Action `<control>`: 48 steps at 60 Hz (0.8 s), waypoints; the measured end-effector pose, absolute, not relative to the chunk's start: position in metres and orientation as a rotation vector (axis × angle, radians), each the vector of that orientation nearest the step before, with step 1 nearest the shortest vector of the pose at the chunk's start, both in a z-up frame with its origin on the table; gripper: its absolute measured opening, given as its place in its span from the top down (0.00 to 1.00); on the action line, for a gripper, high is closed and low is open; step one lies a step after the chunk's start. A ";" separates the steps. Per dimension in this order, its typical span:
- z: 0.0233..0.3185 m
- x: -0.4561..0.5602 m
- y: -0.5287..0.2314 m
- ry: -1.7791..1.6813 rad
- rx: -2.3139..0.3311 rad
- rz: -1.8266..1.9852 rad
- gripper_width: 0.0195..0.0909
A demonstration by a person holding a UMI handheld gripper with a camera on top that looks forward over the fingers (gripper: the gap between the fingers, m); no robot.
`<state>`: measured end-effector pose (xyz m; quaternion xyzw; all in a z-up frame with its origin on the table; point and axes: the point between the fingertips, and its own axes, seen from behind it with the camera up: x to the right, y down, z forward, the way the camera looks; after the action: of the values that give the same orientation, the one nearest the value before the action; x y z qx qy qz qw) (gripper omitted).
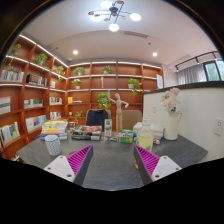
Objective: Pour water
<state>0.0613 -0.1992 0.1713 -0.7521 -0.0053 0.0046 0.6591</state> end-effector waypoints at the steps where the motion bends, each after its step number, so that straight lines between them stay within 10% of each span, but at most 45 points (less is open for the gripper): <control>1: 0.169 0.063 -0.199 -0.008 -1.706 0.009 0.11; 15: 0.102 0.146 -0.164 0.093 -1.746 -0.082 0.11; 35: 0.100 0.198 -0.070 0.075 -1.691 -0.120 0.10; 48: 0.094 0.194 -0.045 0.063 -1.688 -0.073 0.59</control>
<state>0.1940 -0.0451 0.0942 -0.7471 0.0280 -0.0323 0.6633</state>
